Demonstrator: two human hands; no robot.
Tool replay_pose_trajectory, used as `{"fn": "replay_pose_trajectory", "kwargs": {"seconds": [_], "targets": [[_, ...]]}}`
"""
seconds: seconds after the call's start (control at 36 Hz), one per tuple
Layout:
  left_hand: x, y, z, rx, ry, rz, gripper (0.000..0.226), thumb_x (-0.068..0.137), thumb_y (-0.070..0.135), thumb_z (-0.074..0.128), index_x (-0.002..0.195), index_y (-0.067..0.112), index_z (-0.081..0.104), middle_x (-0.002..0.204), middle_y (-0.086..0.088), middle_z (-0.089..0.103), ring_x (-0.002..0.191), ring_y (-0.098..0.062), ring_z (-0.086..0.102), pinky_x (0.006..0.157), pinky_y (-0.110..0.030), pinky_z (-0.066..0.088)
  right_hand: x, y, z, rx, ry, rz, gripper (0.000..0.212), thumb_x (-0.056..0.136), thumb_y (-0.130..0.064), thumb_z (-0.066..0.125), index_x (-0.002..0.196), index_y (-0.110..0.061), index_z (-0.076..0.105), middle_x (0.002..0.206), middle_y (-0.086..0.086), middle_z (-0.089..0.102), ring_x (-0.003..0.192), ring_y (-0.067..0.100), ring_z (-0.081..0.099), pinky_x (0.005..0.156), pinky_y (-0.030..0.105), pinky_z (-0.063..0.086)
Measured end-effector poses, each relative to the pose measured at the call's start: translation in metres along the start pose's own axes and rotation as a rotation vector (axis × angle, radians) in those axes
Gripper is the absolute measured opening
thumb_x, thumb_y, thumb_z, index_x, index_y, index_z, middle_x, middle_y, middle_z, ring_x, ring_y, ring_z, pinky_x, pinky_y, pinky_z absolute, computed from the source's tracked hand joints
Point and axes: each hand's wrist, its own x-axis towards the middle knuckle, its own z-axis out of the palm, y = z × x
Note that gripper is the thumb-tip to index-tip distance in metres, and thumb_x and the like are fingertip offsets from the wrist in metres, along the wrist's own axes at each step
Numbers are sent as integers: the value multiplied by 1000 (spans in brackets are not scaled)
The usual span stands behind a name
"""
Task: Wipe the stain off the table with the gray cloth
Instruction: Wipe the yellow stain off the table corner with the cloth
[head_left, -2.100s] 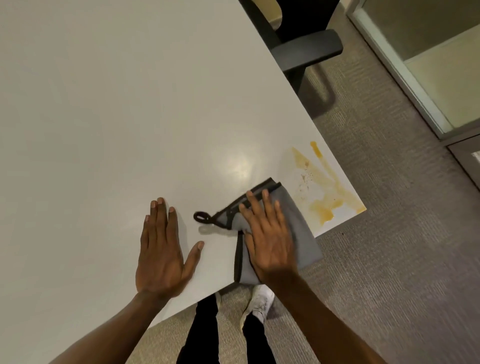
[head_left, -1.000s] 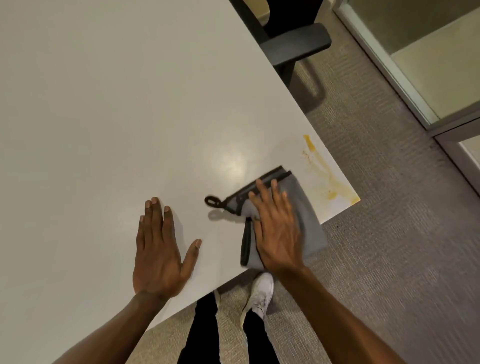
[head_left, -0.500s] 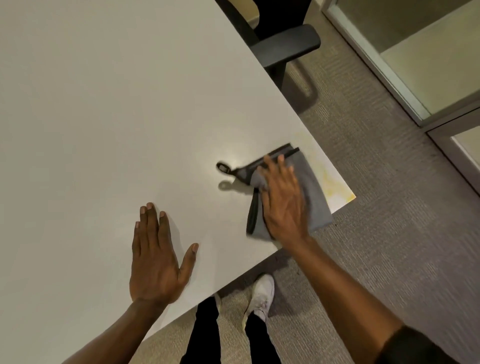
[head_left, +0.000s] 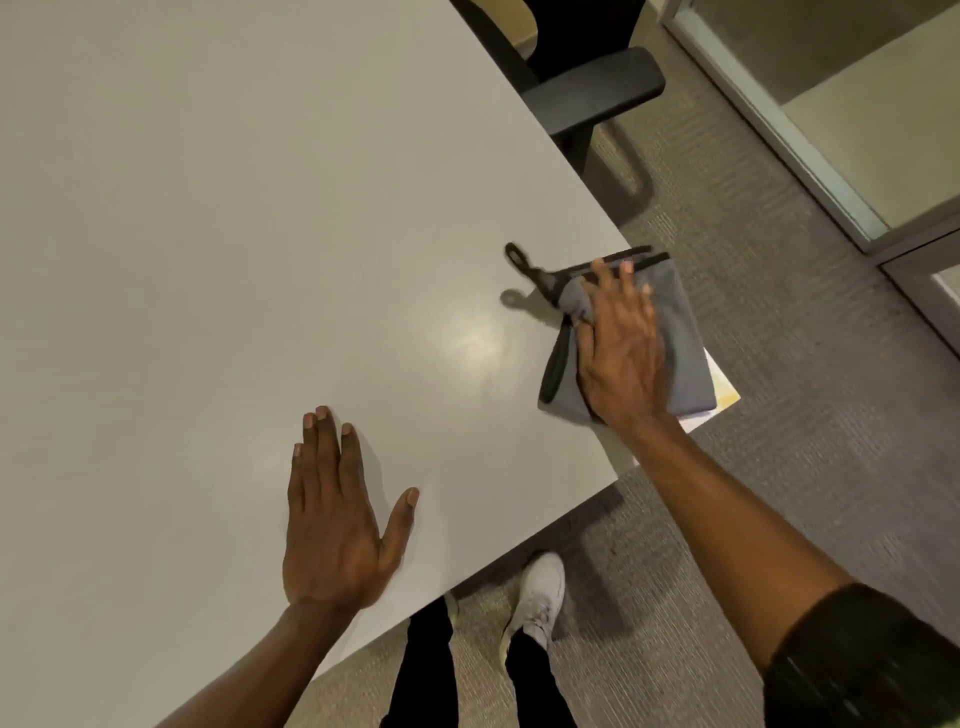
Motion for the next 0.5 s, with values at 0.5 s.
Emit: {"fn": "replay_pose_trajectory", "kwargs": {"seconds": [0.5], "targets": [[1,0,0,-5,10,6,101,106,68,39,176,0,16,189,-15,-3,177,-30,-4,142,-57,13,37,10,-2,-85,-10,83,50,107,-25,36,153,-13,50,170,14,36,160,38,29,130,60,24]]}}
